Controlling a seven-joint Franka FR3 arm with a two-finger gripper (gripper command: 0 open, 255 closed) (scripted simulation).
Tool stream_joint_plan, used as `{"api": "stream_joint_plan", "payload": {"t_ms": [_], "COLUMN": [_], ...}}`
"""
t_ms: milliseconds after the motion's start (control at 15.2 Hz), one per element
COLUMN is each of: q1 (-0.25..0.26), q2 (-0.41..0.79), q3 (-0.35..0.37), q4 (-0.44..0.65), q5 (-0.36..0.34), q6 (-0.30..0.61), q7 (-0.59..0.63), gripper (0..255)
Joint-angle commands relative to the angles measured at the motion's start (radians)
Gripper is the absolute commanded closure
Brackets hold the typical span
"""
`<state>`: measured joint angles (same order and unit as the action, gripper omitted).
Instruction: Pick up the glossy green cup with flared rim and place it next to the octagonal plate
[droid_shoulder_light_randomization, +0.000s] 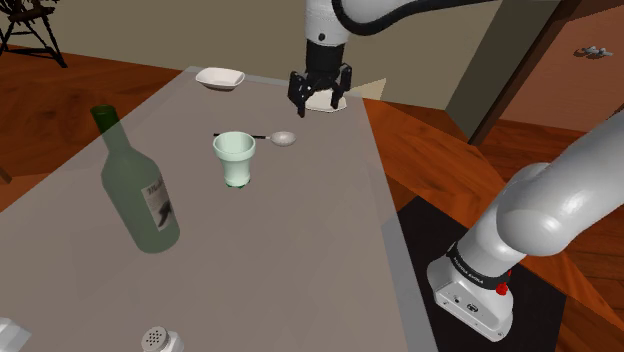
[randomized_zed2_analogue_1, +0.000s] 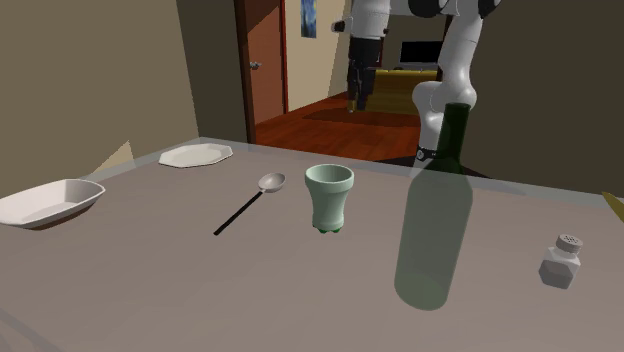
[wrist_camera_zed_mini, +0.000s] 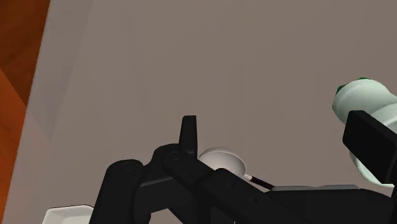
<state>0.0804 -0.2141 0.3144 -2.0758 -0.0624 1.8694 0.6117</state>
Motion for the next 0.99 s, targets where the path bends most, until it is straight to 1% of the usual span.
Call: {"api": "stream_joint_plan", "payload": {"t_ms": [0, 264, 462, 726, 924], "q1": [0.005, 0.026, 0.054, 0.107, 0.159], "q2": [0.071, 0.224, 0.346, 0.515, 0.648], "q3": [0.024, 0.065, 0.083, 0.091, 0.084], "q4": [0.055, 0.171, 0.275, 0.440, 0.588], "q5": [-0.019, -0.073, -0.120, -0.186, -0.230], "q6": [0.007, 0.019, 0.014, -0.010, -0.044], "q7": [0.048, 0.149, 0.221, 0.304, 0.352], "gripper": [0, 0, 0, 0, 0]}}
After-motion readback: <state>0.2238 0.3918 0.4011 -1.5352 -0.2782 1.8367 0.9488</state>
